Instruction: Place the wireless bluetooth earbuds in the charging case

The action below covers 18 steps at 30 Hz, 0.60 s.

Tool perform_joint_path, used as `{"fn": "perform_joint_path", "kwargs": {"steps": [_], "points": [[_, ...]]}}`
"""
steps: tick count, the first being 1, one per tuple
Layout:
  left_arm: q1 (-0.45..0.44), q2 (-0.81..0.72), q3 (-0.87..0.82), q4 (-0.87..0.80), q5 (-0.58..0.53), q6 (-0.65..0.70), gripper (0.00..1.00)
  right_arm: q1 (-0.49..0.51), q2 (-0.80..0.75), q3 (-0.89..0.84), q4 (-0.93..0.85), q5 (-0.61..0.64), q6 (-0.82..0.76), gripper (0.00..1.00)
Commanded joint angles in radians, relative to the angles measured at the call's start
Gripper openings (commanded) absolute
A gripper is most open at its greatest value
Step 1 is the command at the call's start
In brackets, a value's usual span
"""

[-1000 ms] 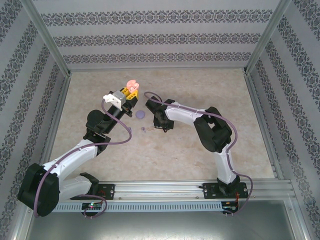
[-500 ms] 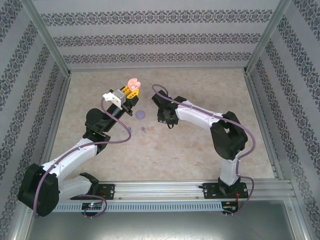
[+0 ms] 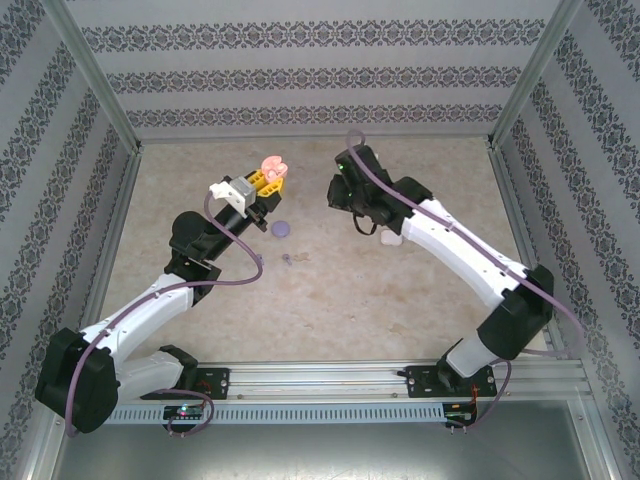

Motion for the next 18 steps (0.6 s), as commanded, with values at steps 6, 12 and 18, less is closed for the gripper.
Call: {"fn": "perform_joint_path", "kwargs": {"steps": [6, 12, 18], "points": [[0.000, 0.043, 0.005, 0.005, 0.075, 0.021, 0.00, -0.001, -0.112, 0.108, 0.047, -0.002, -0.105, 0.20], [-0.023, 0.089, 0.027, 0.009, 0.098, 0.028, 0.00, 0.026, -0.154, 0.108, 0.118, -0.027, -0.125, 0.21], [-0.056, 0.143, 0.072, 0.007, 0.114, 0.040, 0.00, 0.062, -0.155, 0.102, 0.174, -0.043, -0.120, 0.21]]}}
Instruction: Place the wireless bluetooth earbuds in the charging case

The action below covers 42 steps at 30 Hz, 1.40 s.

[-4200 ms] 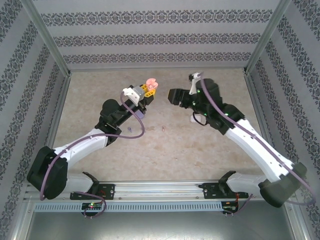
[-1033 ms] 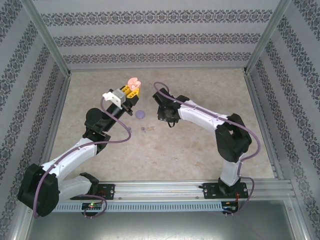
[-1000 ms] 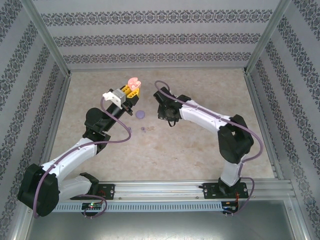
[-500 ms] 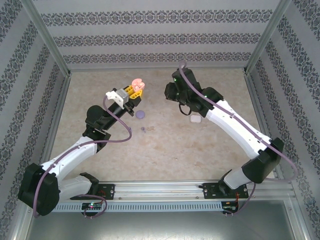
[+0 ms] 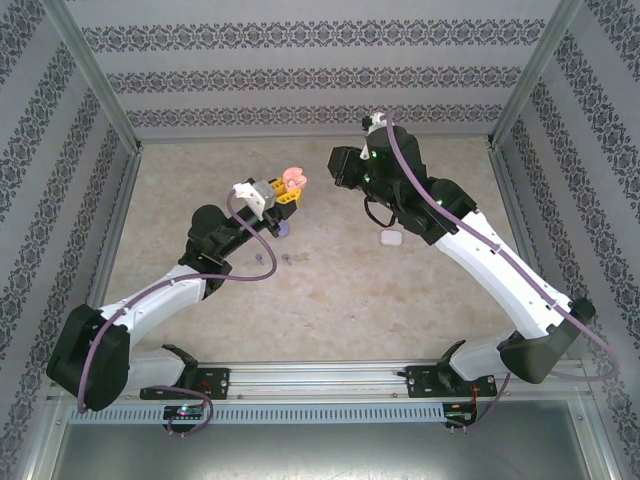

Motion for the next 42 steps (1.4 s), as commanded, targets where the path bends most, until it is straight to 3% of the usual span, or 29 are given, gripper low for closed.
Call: {"fn": "perform_joint_path", "kwargs": {"steps": [1, 42], "points": [[-0.025, 0.022, 0.057, 0.017, 0.034, 0.022, 0.00, 0.022, -0.010, 0.011, 0.062, -0.020, -0.020, 0.21], [-0.049, 0.035, 0.129, 0.004, 0.049, 0.036, 0.00, 0.080, 0.033, -0.096, 0.164, -0.023, 0.014, 0.20]]}}
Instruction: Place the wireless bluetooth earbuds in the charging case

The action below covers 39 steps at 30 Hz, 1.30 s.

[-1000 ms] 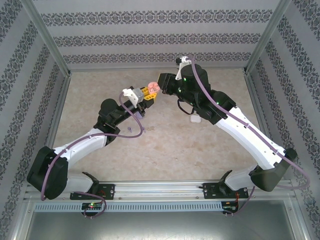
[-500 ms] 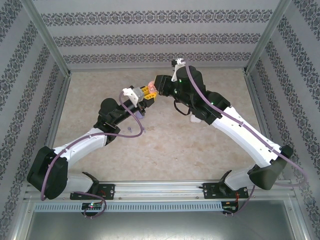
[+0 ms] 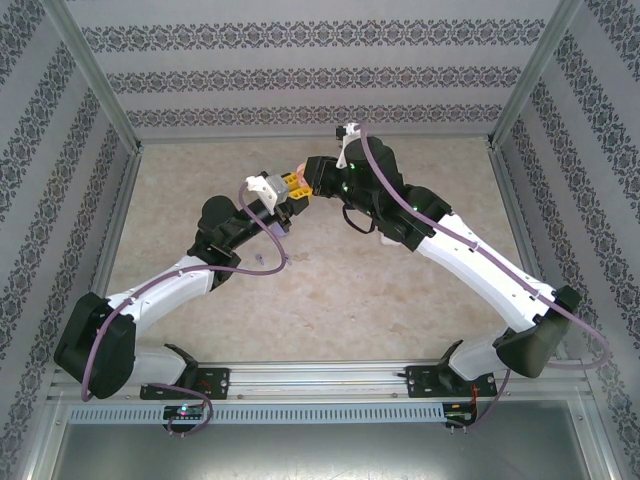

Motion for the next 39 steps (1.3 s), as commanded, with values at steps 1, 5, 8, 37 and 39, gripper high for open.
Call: {"fn": "perform_joint_path", "kwargs": {"steps": [1, 5, 8, 37, 39], "points": [[-0.011, -0.029, 0.040, 0.023, 0.025, 0.021, 0.00, 0.010, -0.009, -0.026, 0.013, 0.019, 0.000, 0.20], [-0.011, -0.031, 0.038, 0.028, 0.024, 0.019, 0.00, 0.009, -0.017, -0.044, 0.021, 0.042, -0.013, 0.20], [-0.012, -0.034, 0.038, 0.031, 0.026, 0.016, 0.00, 0.010, -0.018, -0.060, 0.029, 0.056, -0.017, 0.20], [-0.014, -0.038, 0.036, 0.078, 0.020, -0.031, 0.00, 0.013, -0.127, -0.290, 0.306, 0.081, -0.033, 0.19], [-0.015, -0.037, 0.037, 0.074, 0.019, -0.028, 0.00, 0.013, -0.133, -0.288, 0.305, 0.080, -0.031, 0.18]]}}
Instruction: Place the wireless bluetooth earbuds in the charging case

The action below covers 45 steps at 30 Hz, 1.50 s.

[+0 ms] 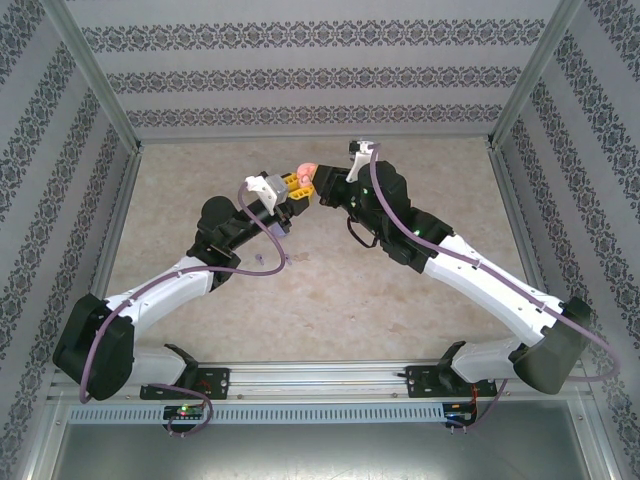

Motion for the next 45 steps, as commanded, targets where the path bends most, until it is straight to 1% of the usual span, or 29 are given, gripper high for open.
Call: {"fn": "perform_joint_path", "kwargs": {"steps": [1, 9, 14, 26, 45], "points": [[-0.010, -0.028, 0.035, 0.074, 0.014, -0.011, 0.00, 0.011, -0.019, -0.009, 0.012, 0.009, -0.022, 0.18], [-0.009, -0.026, 0.035, 0.061, -0.007, 0.002, 0.00, 0.011, -0.095, -0.009, 0.007, 0.016, -0.025, 0.18], [-0.010, -0.026, 0.039, 0.051, 0.001, 0.006, 0.00, 0.010, -0.123, -0.009, 0.020, 0.014, -0.029, 0.18], [-0.016, -0.022, 0.050, 0.038, 0.017, 0.007, 0.00, 0.015, -0.038, 0.028, 0.093, -0.062, -0.030, 0.18], [-0.020, -0.027, 0.048, 0.034, 0.023, 0.005, 0.00, 0.022, -0.013, 0.038, 0.117, -0.054, -0.052, 0.18]]}}
